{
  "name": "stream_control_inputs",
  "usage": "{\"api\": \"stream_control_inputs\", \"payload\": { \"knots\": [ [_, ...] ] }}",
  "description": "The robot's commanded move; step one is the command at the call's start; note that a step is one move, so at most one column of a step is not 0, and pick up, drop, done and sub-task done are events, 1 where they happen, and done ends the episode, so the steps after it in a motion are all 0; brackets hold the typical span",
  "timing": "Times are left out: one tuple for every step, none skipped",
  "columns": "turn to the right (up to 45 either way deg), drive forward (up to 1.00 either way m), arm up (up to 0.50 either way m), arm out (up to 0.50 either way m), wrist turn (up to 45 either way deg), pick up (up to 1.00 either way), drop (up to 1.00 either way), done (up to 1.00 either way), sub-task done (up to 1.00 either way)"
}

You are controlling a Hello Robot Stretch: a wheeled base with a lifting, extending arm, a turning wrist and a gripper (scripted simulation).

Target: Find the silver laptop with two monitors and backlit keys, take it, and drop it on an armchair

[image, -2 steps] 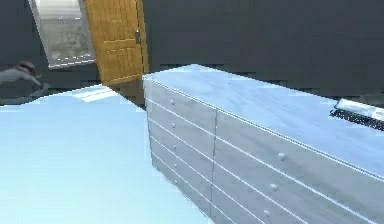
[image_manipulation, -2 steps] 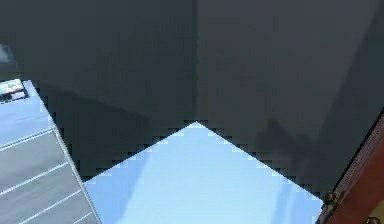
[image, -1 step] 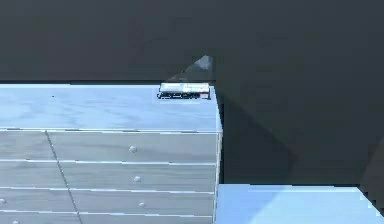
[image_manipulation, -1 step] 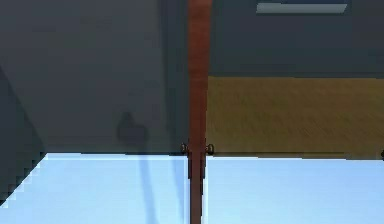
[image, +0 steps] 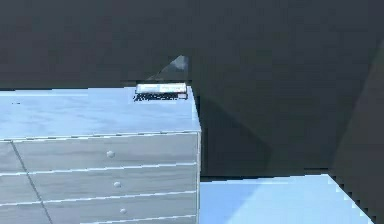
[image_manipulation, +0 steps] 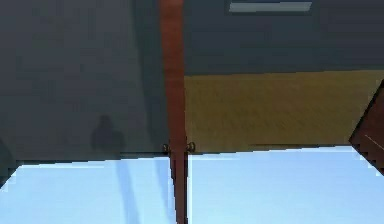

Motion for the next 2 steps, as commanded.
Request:
{"api": "stream_control_inputs", "payload": {
  "knots": [
    [0.0,0.55,0.00,0.00,0.0,0.00,0.00,0.00,0.00],
    [-45.0,0.00,0.00,0.00,0.0,0.00,0.00,0.00,0.00]
  ]
}}
